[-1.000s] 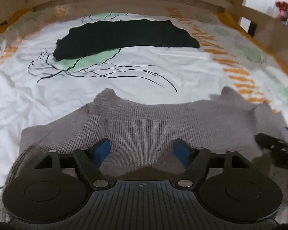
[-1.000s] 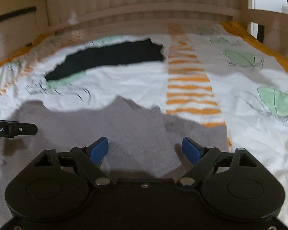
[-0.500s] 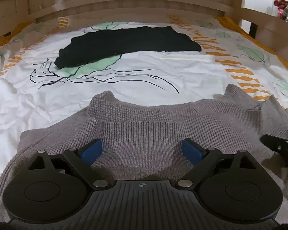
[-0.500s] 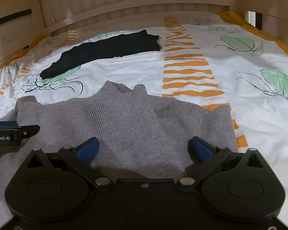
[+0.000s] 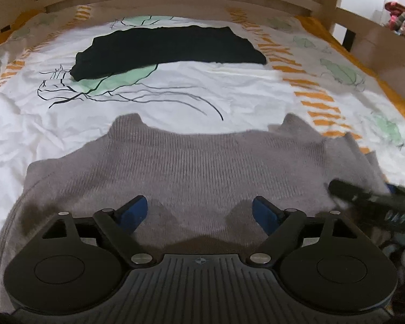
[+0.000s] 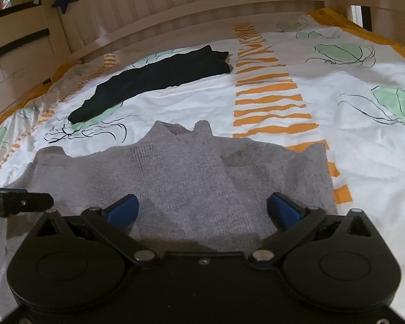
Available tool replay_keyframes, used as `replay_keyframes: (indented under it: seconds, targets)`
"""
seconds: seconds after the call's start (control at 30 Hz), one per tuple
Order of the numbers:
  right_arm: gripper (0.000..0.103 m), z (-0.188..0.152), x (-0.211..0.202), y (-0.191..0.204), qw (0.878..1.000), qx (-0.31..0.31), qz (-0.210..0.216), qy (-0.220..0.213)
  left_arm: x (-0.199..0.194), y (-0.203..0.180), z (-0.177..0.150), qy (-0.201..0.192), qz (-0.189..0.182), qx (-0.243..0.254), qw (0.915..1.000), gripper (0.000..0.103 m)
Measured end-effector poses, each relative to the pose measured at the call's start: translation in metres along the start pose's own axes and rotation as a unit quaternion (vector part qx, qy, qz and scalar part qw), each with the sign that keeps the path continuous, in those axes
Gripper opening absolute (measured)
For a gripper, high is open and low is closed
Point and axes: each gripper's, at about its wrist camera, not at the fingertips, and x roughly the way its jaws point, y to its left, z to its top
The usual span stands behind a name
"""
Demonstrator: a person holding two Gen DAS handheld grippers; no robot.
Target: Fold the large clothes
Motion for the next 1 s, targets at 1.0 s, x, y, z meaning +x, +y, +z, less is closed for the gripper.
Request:
replay_keyframes:
  seconds: [1.0]
  targets:
    - [0.103, 0.009, 0.009, -0.079, 0.928, 0.226, 0.264, 0.133, 0.017, 0.001, -0.003, 0.008, 0.002, 0.010, 0.9999, 0.090]
